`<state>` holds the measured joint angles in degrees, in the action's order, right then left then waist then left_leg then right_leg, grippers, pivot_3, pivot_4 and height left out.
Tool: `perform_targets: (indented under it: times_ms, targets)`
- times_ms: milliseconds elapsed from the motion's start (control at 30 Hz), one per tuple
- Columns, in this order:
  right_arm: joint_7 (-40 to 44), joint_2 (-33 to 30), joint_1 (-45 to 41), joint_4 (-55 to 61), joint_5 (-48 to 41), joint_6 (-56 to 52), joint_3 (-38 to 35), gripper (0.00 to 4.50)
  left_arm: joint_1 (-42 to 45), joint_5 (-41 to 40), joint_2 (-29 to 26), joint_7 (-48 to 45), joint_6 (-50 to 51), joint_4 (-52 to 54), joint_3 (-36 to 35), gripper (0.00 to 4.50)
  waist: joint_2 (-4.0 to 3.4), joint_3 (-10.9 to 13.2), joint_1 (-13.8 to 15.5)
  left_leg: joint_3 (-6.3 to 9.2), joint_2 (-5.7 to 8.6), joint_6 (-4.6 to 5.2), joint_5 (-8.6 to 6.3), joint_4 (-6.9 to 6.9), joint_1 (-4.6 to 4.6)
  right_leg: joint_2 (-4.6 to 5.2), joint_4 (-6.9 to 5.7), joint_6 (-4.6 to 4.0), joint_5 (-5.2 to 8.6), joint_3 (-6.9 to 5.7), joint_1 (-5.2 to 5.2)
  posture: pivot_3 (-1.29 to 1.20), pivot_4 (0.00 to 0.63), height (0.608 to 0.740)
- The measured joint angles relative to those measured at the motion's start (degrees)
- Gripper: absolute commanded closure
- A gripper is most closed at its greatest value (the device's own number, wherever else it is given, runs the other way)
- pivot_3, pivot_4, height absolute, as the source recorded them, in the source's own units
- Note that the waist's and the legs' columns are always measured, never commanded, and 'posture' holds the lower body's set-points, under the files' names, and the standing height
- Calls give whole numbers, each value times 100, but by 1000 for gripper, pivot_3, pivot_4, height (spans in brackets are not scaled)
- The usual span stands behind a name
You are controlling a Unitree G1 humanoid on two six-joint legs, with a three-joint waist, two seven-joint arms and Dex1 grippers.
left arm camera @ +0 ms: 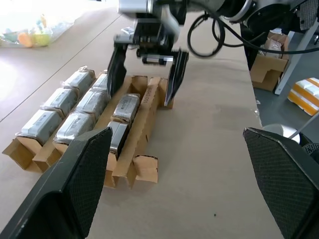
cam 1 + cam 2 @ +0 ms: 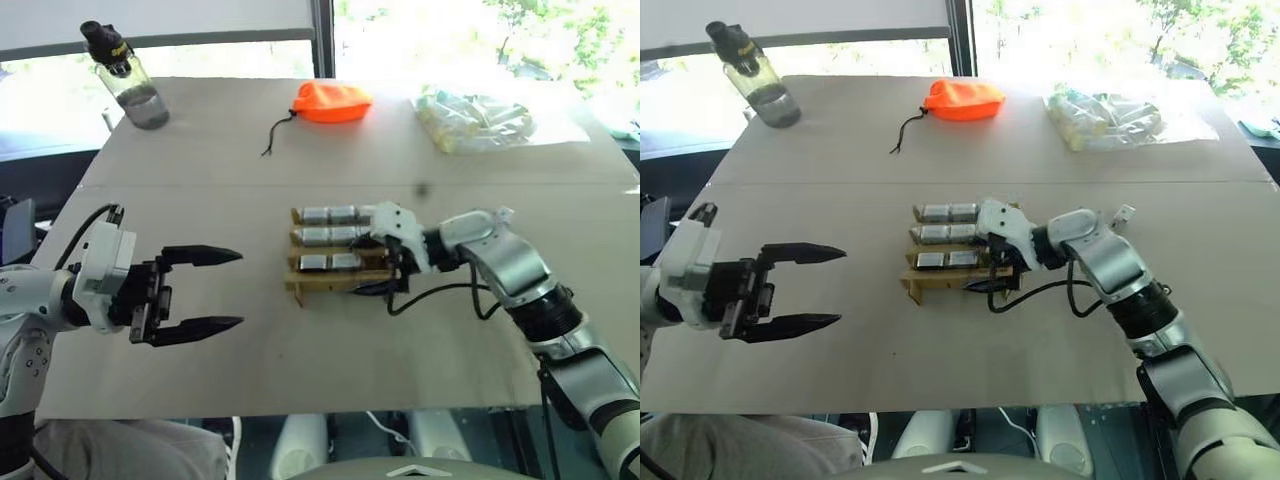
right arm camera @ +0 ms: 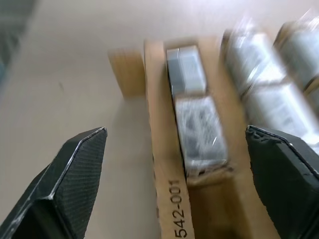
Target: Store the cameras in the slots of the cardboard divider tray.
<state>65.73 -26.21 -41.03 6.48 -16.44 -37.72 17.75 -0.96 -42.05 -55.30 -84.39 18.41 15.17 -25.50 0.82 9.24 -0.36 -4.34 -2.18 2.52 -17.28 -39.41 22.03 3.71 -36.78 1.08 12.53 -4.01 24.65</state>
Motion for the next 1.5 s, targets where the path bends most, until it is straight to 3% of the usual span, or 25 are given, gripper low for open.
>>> perform_targets:
  times_ms: [267, 433, 567, 867, 1100, 1333, 1500]
  targets:
    - [-1062, -877, 917, 1421, -826, -1155, -2002, 41, 726, -333, 110, 478, 491, 223, 389, 97, 2, -1, 69, 0, 3, 0, 0, 2, -3, 0, -1, 0, 0, 2, -1, 0, 150, 740]
    - [-1334, -1597, 1782, 1361, -697, -1028, -2576, 41, 957, -424, 126, 462, 565, 215, 555, 97, 3, -1, 104, -7, 5, 1, 0, 4, -4, -4, 1, 2, 0, 9, -2, 0, 150, 740]
    - [-1965, -1705, 2155, 1008, -267, -794, -2770, 41, 1166, -413, 148, 406, 545, 136, 720, 97, 7, -3, 97, -13, 4, 2, 0, 3, -7, -6, -1, 2, 1, 16, -2, 0, 150, 740]
    - [-4425, -284, 2144, 886, 310, -1211, -3038, 41, 1190, -314, 176, 225, 474, -29, 814, 97, 4, -2, 1, -21, -1, -1, 1, 6, -10, -13, -2, 2, 1, 25, 1, 0, 150, 740]
    - [-6216, 1603, 2151, 1158, 561, -1272, -3246, 41, 1363, -262, 235, 176, 356, -140, 815, 97, 3, -1, -21, -18, -1, -1, 1, 7, -6, -12, -3, 3, 1, 23, 5, 0, 150, 740]
    - [-7143, 2261, 2132, 665, 959, -397, -3208, 41, 1631, 23, 388, 554, 224, -210, 854, 97, 4, -2, -39, -20, 2, -1, 1, 7, -8, -11, -3, 3, 1, 25, 5, 0, 150, 740]
    - [-7304, 2318, 2136, 84, 1155, 218, -3102, 41, 1649, 313, 401, 1094, 227, -184, 924, 97, 2, -1, -54, -20, 1, -2, 1, 11, -8, -11, -3, 2, 0, 26, 6, 0, 150, 740]
